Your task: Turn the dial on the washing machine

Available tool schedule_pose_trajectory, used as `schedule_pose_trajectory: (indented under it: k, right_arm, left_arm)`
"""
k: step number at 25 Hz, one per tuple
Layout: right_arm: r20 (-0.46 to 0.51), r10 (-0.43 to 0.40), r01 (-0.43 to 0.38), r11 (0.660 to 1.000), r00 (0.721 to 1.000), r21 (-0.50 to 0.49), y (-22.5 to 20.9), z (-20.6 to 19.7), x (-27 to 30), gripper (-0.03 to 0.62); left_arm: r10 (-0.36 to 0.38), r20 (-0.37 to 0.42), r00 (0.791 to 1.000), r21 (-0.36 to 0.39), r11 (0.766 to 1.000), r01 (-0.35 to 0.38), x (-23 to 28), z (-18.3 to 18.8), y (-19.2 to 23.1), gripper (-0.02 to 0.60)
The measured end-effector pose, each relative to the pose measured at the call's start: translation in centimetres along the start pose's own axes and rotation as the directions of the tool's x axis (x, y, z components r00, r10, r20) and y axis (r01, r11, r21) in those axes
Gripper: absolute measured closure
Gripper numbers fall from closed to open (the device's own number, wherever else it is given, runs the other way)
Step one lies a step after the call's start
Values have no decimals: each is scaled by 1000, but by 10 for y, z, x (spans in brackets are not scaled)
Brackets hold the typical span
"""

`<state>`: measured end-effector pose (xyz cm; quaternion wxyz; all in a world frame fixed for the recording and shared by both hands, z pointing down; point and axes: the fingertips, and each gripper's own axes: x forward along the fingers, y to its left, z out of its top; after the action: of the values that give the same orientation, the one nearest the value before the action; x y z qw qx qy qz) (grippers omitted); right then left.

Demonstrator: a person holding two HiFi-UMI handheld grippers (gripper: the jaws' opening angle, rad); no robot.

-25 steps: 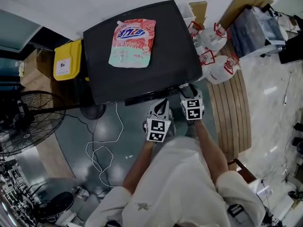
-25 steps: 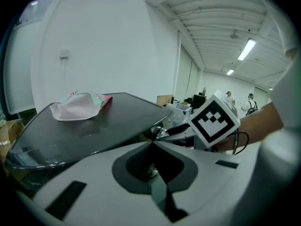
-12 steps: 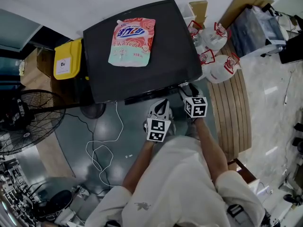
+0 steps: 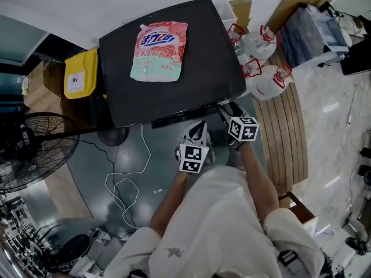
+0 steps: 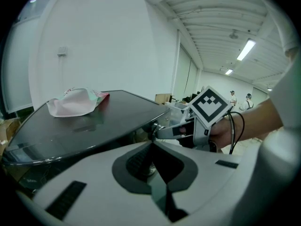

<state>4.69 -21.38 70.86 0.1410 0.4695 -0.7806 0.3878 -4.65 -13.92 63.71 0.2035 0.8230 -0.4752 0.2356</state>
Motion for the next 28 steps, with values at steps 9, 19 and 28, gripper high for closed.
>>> schedule_pose_trajectory:
  k: [9,19,28]
  right_arm:
    - [13,58,-59,989,998,133,-2,1,0,329]
    - [57,139,-150,928,989,341,0,1,2,329]
    - [108,181,-211,848,978,486,0,1,1,333]
  left_arm:
    - [-3,-2,1000,1,1000,3,3,0,-1,569]
    - [-5,2,1000,6,1000,5,2,-1,-2,569]
    - [-4,-14,1000,-2,1000,4,2,-7,-4,569]
